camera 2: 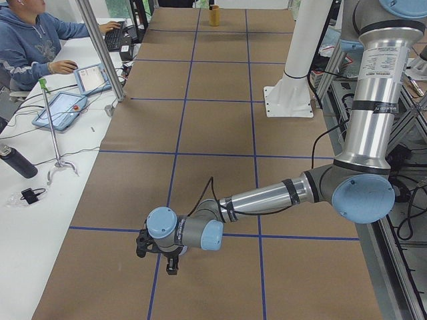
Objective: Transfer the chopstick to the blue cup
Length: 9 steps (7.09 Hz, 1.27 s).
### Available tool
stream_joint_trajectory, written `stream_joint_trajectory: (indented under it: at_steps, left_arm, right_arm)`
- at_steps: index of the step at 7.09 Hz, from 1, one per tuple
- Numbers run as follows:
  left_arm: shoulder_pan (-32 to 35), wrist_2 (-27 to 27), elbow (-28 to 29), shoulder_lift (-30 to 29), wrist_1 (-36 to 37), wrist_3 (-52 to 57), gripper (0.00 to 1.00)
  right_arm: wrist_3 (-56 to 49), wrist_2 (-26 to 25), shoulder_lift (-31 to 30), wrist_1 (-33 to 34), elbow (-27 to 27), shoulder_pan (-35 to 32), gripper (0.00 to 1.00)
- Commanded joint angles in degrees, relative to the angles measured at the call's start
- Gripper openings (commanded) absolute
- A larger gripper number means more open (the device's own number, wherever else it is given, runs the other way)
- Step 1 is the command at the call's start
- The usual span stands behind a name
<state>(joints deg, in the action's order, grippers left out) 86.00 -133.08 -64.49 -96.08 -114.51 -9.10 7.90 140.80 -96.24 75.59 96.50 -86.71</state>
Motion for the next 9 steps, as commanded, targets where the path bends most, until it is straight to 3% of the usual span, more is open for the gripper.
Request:
stream_joint_trajectory:
  at_steps: [1, 3, 5, 6, 7, 8, 9]
  left_arm:
    - [-2.05, -0.08, -0.29, -0.33, 0.07, -3.79, 0.0]
    - [-2.42, -1.13, -4.13, -0.6, 1.12, -6.45, 0.0]
    - [-2.42, -14.95, -13.33, -1.12, 11.0, -6.28, 0.0]
    - [-2.42, -16.41, -19.04, -1.12, 15.93, -6.71, 0.0]
    - [-4.07, -16.69, -23.8, -3.3, 17.2, -13.94, 0.0]
    - [-12.09, -15.47, -31.15, -4.71, 17.21, -27.15, 0.0]
    - [-19.92, -8.15, -36.88, -7.77, 17.21, -39.03, 0.0]
  right_arm:
    - [0.01, 0.0, 0.09, 0.0, 0.0, 0.14, 1.0]
    - [0.01, 0.0, 0.09, 0.0, -0.09, 0.31, 1.0]
    - [0.01, 0.0, 0.09, 0.0, -0.09, 0.31, 1.0]
    - [0.01, 0.0, 0.09, 0.0, -0.09, 0.31, 1.0]
    - [0.01, 0.0, 0.09, 0.0, 0.0, 0.4, 1.0]
    - [0.27, 0.0, 0.09, -0.09, 0.0, 0.32, 1.0]
    - [0.44, 0.0, 0.09, -0.18, 0.09, 0.4, 1.0]
